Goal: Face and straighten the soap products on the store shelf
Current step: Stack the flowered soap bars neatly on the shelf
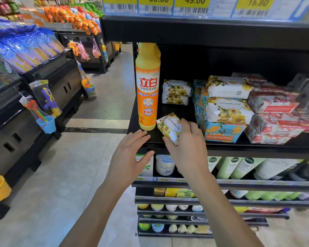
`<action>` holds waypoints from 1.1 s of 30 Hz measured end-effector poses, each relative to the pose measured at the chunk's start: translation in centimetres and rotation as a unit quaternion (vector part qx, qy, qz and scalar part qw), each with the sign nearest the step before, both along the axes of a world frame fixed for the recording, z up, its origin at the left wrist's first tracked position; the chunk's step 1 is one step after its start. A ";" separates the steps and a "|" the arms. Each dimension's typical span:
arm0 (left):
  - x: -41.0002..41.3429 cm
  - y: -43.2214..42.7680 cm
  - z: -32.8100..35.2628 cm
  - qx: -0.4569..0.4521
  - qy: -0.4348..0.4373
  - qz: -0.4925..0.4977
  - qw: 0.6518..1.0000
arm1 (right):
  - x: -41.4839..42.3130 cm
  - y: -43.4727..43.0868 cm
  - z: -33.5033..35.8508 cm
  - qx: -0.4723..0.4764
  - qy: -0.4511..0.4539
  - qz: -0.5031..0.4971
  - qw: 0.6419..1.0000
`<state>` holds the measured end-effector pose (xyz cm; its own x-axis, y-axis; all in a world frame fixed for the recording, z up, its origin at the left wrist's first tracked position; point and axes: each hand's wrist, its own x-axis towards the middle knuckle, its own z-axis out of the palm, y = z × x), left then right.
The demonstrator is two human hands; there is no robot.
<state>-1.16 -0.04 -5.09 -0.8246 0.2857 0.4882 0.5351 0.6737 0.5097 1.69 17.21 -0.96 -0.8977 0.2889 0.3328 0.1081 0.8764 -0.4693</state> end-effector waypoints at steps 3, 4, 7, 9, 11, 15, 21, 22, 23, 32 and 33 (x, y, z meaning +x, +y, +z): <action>0.0 0.1 -0.1 0.007 0.009 -0.005 1.000 | 1.1 0.2 -0.3 -0.034 0.011 0.007 0.999; 0.0 0.2 -0.2 0.011 0.005 -0.008 1.000 | 1.5 0.3 -0.4 -0.048 0.013 0.013 0.999; 0.2 0.3 0.0 0.031 -0.023 -0.011 0.999 | 2.3 0.7 -0.8 -0.089 0.024 0.036 0.995; 0.6 0.4 0.4 0.067 -0.062 -0.009 0.996 | 3.0 1.3 -1.0 -0.119 0.044 0.054 0.991; 1.2 0.5 1.3 0.119 -0.103 0.006 0.988 | 3.7 1.9 -0.9 -0.151 0.063 0.080 0.983; 2.5 0.8 3.5 0.229 -0.125 0.018 0.965 | 4.8 3.2 -0.2 -0.220 0.065 0.155 0.961; 3.3 2.3 5.3 0.372 -0.339 -0.079 0.861 | 5.2 3.5 0.7 -0.243 0.045 0.233 0.941; 3.4 2.5 5.3 0.385 -0.356 -0.093 0.847 | 5.3 3.5 0.7 -0.250 0.043 0.240 0.937; 3.4 2.5 5.3 0.392 -0.364 -0.097 0.839 | 5.3 3.5 0.7 -0.256 0.040 0.246 0.934; 3.7 2.3 5.0 0.447 -0.361 -0.102 0.812 | 5.6 3.2 0.7 -0.405 -0.012 0.183 0.896; 3.7 2.2 5.0 0.446 -0.359 -0.105 0.813 | 5.5 3.1 0.8 -0.445 -0.013 0.175 0.878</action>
<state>2.56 2.18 -0.12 -0.9676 0.2523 -0.0072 -0.0602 -0.2027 0.9774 7.23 20.27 -0.17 -0.9872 0.1288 0.0935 -0.0745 0.1453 -0.9866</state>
